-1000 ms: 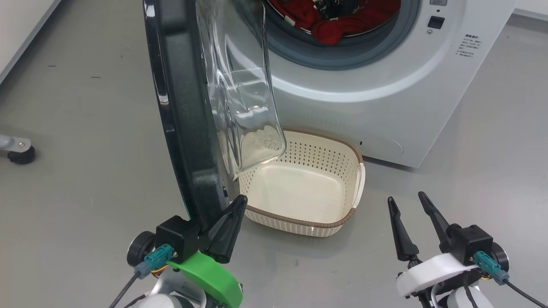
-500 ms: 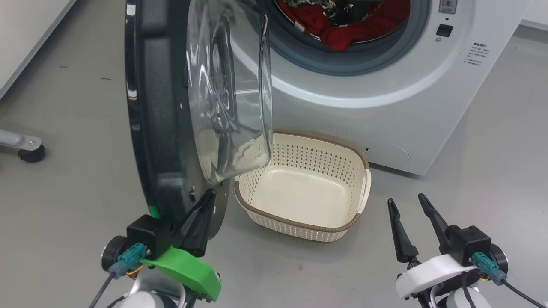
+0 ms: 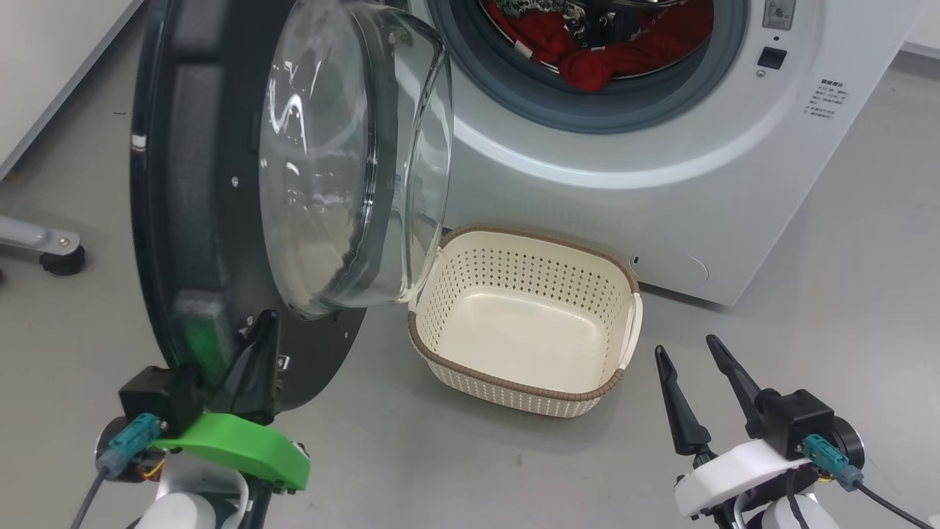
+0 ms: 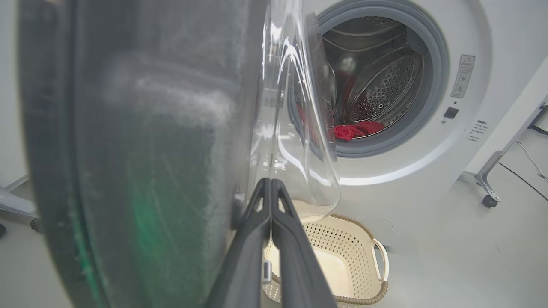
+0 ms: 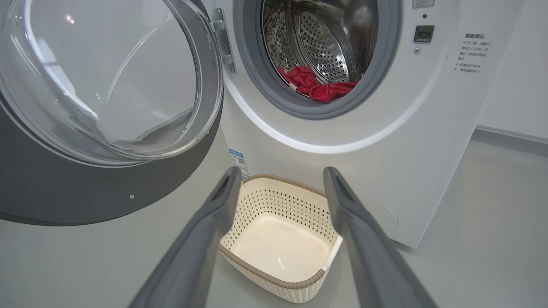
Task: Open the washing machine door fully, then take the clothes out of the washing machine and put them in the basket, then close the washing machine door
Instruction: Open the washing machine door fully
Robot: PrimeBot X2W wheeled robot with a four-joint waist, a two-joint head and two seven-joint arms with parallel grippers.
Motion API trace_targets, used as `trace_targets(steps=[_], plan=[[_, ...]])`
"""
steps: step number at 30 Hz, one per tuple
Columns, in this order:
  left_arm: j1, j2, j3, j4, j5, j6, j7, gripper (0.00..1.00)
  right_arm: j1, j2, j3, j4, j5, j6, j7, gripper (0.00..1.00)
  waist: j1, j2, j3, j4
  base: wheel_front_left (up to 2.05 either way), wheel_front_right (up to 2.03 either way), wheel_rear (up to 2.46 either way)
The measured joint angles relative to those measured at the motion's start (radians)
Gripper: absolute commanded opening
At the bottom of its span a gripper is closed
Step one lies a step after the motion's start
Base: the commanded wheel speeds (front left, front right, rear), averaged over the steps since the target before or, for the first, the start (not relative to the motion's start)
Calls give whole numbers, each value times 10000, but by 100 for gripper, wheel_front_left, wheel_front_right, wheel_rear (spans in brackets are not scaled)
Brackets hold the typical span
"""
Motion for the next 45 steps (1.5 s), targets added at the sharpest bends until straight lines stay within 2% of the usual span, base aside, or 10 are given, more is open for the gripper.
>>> trace_targets(steps=[14,26,32,45], plan=[[-24,86,1831,550,-504,84,-566,0,-111,4,146,-2,-161,105,0,100,0,0,484,-141,0,0,0],[-591,228,3177,1290,-857,100,-1093,0,-462,-88,-140,-136,-242,105,0,100,0,0,1089,-330,0,0,0],[-933,337,3616,1806,-940,102,-1331,0,-533,-125,-249,-151,-247,119,0,100,0,0,1306,-432,0,0,0],[-1203,364,3797,2713,-901,127,-1605,0,-612,-194,-395,-121,-249,136,0,100,0,0,1302,-491,0,0,0]])
